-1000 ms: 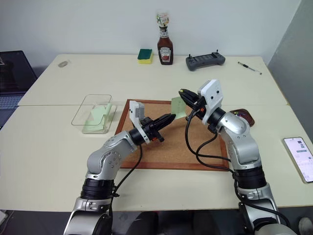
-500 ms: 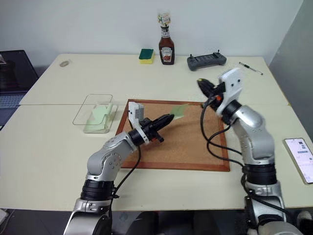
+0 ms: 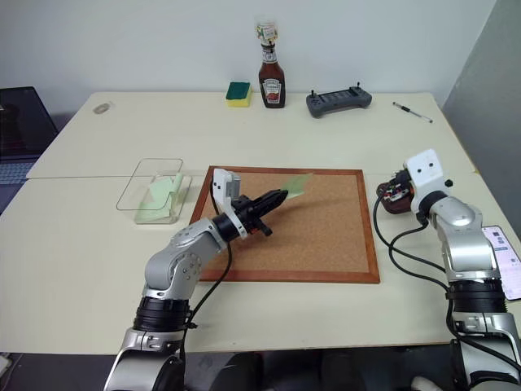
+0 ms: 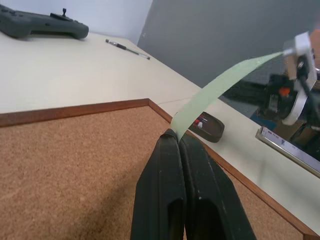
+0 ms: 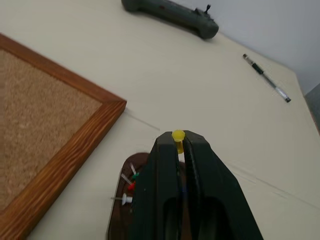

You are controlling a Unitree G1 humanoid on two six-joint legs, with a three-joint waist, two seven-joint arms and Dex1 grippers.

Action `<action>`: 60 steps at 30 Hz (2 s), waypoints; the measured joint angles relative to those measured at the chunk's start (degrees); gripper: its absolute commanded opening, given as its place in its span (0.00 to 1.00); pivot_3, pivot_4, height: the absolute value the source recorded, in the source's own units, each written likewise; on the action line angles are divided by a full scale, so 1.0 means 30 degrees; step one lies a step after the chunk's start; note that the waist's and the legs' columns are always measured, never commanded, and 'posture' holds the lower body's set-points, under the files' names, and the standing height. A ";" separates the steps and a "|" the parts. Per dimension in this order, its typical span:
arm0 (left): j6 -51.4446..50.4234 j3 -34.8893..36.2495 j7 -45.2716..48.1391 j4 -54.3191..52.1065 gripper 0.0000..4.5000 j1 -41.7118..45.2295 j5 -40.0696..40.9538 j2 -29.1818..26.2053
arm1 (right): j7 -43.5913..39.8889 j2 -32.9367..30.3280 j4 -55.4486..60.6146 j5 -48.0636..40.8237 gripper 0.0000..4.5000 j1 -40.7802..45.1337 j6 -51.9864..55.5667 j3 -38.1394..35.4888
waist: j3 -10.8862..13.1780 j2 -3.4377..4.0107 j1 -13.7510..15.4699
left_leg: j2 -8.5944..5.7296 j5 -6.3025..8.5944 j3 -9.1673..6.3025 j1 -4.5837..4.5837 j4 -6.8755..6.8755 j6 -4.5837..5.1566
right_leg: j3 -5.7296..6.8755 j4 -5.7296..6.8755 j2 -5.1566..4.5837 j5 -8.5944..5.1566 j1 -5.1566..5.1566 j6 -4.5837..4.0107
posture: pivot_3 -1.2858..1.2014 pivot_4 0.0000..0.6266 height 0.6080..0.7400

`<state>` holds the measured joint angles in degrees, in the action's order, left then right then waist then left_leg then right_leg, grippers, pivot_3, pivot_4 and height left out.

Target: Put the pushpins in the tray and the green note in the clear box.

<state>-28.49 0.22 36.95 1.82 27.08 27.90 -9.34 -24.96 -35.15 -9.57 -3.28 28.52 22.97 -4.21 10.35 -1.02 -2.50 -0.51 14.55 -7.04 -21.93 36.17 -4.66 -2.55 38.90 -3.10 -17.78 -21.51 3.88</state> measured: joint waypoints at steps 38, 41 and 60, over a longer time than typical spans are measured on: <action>-0.0621 0.0472 -0.2394 -0.0810 0.00 0.1326 -0.1281 -0.1325 | -0.5137 -0.0160 0.4301 -0.3744 0.90 -0.1759 0.0627 -0.0460 | 0.0004 -0.0006 -0.0022 | 0.0006 0.0000 -0.0012 -0.0005 0.0000 0.0000 | 0.0011 -0.0011 0.0004 0.0000 0.0003 0.0004 | 0.52 0.24 1.00; -0.1810 0.1475 -0.4297 -0.1902 0.00 0.1878 -0.1626 -0.2309 | -0.6679 0.0321 0.6144 -0.5281 0.90 -0.1052 0.0897 0.0365 | 0.0005 -0.0007 -0.0129 | 0.0012 0.0000 -0.0020 0.0009 0.0003 0.0000 | 0.0015 0.0000 0.0007 0.0000 0.0010 0.0005 | 0.52 0.24 1.00; -0.5133 0.6061 -0.8662 -0.0350 0.00 0.1684 -0.3753 -0.7693 | -0.7619 0.4912 0.5926 -0.5817 0.90 0.2899 0.2030 0.5311 | 0.0023 -0.0040 0.0068 | 0.0002 -0.0037 -0.0085 -0.0059 -0.0014 -0.0069 | 0.0061 0.0017 -0.0001 0.0000 -0.0083 -0.0001 | 0.52 0.24 1.00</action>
<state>-43.89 18.41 10.97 0.77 32.14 16.64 -32.42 -47.82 -20.41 8.21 -20.73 37.21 29.06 11.73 10.42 -1.14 -2.30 -0.50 14.43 -7.29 -22.11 36.13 -4.87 -2.37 38.95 -3.10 -17.78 -21.76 3.87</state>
